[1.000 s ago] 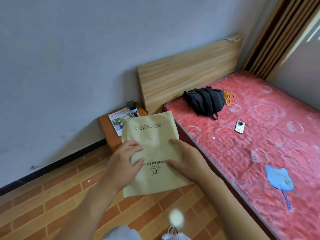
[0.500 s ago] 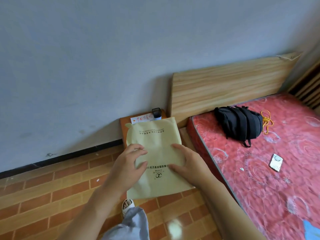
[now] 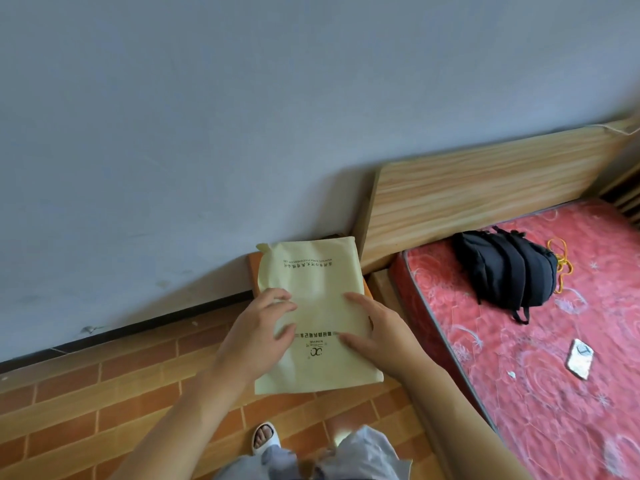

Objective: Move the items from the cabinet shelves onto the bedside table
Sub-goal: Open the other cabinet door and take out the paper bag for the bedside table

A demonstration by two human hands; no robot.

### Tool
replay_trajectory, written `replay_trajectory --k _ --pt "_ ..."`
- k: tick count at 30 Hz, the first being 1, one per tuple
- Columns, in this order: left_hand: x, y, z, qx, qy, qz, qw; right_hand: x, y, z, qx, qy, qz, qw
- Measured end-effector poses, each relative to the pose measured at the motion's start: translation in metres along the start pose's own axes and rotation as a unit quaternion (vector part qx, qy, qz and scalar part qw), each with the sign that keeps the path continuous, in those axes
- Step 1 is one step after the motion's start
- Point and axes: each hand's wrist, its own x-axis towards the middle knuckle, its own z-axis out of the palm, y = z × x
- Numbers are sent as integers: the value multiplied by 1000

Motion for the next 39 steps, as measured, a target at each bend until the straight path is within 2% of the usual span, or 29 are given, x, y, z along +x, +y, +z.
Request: replay_trajectory --k 10,15,20,27,35,39 --pt "91 -38 45 15 15 -31 999 118 49 -15 -21 -66 -14 998" --pt "140 -48 69 31 14 -59 998 185 80 -24 -52 -121 -35 991" --pt "178 -87 99 37 8 -81 996 253 112 -11 -60 -176 -40 982" --pt "212 -178 164 36 -23 -108 993 323 167 63 -76 -236 -30 968" --pt "220 -272 235 20 -51 -152 987 380 215 154 -94 -259 -32 961" --pt "227 -306 256 24 -67 -147 987 405 234 179 -102 -264 -21 959"
